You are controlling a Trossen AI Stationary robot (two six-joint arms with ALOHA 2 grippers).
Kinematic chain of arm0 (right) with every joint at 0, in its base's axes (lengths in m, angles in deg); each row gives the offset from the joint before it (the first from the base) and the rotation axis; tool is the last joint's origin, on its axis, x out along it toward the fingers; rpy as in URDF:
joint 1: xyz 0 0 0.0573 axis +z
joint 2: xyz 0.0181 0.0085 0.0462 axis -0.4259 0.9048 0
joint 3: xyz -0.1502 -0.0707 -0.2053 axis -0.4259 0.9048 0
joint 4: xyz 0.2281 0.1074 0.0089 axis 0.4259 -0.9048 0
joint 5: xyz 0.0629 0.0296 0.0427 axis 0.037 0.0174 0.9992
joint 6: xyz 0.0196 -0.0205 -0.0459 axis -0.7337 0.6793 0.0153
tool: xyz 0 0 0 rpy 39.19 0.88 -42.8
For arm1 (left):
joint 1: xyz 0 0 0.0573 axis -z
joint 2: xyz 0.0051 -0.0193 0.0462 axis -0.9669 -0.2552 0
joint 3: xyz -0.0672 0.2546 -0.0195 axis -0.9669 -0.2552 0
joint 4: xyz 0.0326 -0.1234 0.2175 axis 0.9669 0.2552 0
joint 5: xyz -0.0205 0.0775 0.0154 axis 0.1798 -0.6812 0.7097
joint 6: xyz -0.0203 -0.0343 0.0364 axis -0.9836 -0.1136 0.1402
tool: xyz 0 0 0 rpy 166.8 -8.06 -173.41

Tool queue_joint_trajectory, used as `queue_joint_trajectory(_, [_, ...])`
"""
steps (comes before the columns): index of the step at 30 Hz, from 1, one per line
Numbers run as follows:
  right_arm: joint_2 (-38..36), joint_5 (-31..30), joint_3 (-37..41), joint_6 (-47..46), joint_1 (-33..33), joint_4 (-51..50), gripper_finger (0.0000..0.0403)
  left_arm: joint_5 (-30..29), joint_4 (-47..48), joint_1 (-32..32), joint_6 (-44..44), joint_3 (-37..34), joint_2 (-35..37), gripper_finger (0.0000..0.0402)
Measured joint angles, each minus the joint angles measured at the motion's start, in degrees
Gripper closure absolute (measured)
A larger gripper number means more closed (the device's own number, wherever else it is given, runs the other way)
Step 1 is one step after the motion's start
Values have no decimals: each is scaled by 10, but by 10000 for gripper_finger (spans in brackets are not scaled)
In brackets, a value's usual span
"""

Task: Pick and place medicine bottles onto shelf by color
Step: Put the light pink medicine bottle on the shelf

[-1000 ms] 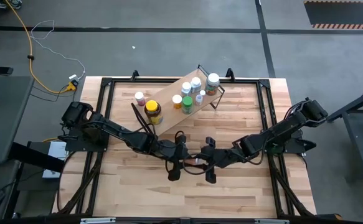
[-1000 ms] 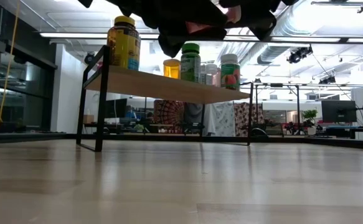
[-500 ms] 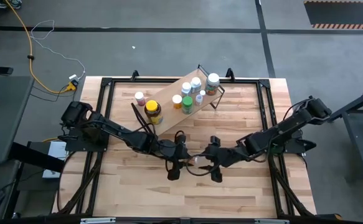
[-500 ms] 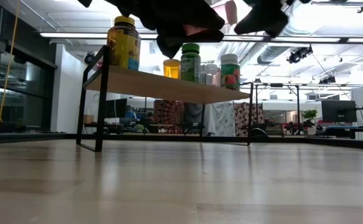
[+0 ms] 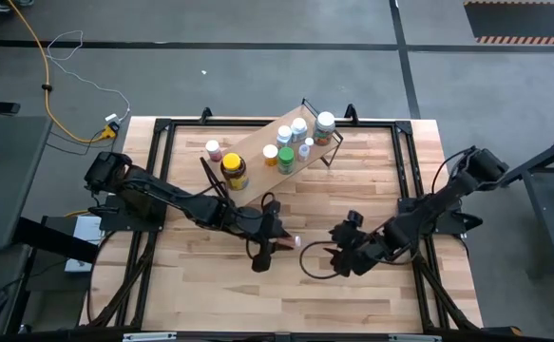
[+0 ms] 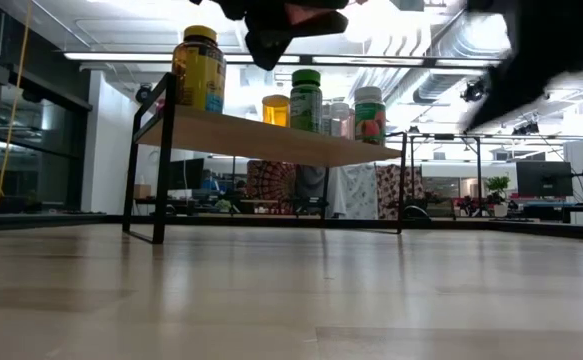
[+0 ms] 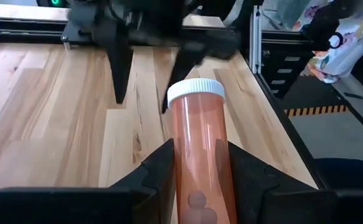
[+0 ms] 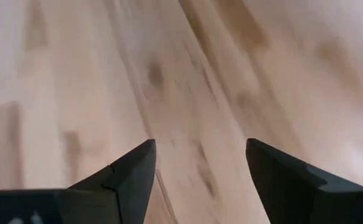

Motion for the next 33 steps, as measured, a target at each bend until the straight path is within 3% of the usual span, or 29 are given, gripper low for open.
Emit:
queue_joint_trajectory(3, [0, 11, 90, -76, 11, 90, 162, 4, -1, 0, 0, 0, 0, 300])
queue_joint_trajectory(6, [0, 0, 180, -72, 18, 314, 162, 7, -16, -1, 0, 0, 0, 300])
queue_joint_trajectory(11, [18, -68, 272, 137, 18, 757, 163, 1, -69, -9, 0, 0, 0, 300])
queue_joint_trajectory(14, [41, -72, 272, 280, 11, 914, 163, -19, -111, -9, 1, 0, 0, 300])
queue_joint_trajectory(17, [58, -66, 240, 373, 1, 965, 163, -62, -154, -9, 5, 0, 0, 300])
queue_joint_trajectory(24, [85, -65, 149, 478, -18, 954, 163, -121, -179, -9, 11, 0, 0, 300])
queue_joint_trajectory(31, [69, -171, 122, 568, 6, 947, 163, -121, -171, -4, 25, 0, 0, 300])
queue_joint_trajectory(33, [59, -173, 122, 570, 10, 950, 163, -121, -172, -1, 34, 0, 0, 300])
